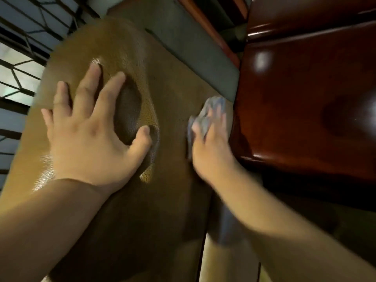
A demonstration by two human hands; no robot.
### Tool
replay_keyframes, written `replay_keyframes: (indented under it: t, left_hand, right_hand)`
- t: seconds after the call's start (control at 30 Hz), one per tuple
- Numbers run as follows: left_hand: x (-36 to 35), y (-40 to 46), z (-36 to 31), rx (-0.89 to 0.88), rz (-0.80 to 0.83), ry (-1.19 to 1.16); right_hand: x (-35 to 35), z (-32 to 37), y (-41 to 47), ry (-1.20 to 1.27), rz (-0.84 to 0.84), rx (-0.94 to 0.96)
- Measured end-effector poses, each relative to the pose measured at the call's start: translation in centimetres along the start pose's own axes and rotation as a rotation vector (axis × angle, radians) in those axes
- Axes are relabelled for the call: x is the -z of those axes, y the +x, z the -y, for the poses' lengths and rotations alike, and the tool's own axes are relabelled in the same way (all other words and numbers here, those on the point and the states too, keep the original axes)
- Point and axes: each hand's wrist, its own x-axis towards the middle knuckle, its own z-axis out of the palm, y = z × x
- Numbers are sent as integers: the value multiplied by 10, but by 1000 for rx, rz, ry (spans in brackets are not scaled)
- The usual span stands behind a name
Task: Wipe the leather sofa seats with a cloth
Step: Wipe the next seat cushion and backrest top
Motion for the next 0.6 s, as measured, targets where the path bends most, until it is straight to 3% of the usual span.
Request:
replay_keyframes:
  t: [0.13, 0.23, 0.37, 0.47, 0.6]
  left_hand:
    - [-7, 0, 5, -44, -65, 90]
    - [-5, -2, 1, -56, -102, 106]
    - [-7, -2, -1, -38, -101, 142]
    - [-8, -5, -4, -38, -109, 165]
    - [-7, -4, -8, -16, -79, 184]
  right_hand:
    - [5, -19, 63, -72, -117, -108]
    - [1, -21, -2, 10, -29, -68]
    - [-5, -22, -74, -64, 34, -33]
    - [0, -23, -16, -64, -9, -40]
    - [11, -14, 47, -66, -53, -238]
